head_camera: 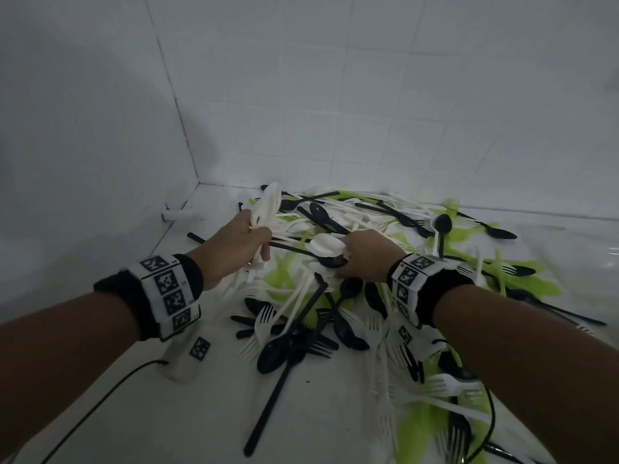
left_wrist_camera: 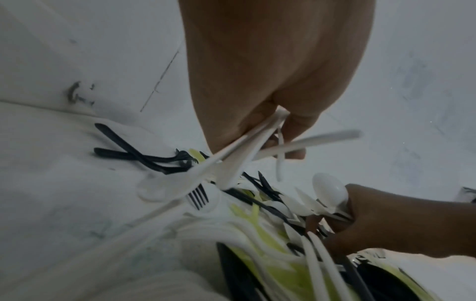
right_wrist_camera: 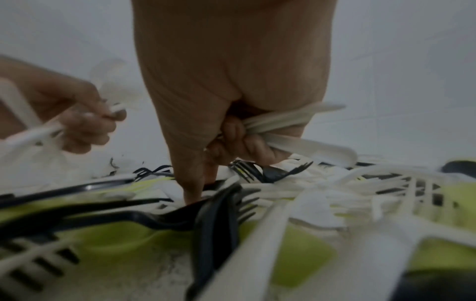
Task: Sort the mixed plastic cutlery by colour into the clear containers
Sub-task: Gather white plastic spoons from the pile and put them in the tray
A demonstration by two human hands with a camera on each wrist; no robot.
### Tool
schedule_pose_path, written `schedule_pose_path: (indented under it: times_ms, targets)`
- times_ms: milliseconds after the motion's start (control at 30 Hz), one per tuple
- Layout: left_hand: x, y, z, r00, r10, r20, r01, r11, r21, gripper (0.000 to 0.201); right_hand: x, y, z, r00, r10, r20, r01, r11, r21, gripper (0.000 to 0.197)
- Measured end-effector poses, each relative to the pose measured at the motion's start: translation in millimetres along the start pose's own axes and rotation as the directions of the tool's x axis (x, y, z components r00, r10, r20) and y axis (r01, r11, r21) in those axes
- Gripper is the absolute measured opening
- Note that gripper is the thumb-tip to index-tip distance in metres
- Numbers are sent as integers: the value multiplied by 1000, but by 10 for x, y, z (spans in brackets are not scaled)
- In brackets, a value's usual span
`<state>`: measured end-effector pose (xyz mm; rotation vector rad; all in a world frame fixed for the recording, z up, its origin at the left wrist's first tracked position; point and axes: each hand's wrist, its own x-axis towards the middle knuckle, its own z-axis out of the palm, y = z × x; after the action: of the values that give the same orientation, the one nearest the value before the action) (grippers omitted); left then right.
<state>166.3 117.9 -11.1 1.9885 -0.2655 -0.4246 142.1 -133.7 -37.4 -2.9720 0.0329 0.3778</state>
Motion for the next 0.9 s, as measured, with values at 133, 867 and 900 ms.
schedule_pose_path:
  times_ms: [133,867,900]
  targets:
    - [-54,17,-1,996,13,-86,-12,1000,12,9,25,-25,24,1000,-5,-12,4,999,-41,37]
    - [-91,-307,-232,998,-54,-21,52,996,-75,24,60,-97,-12,1000,-8,25,10,996,-84,41]
    - [-97,-326,-232,999,-39,-17,38,999,-24,21,53,-94,-13,999,-25,23,27,997,-78,37]
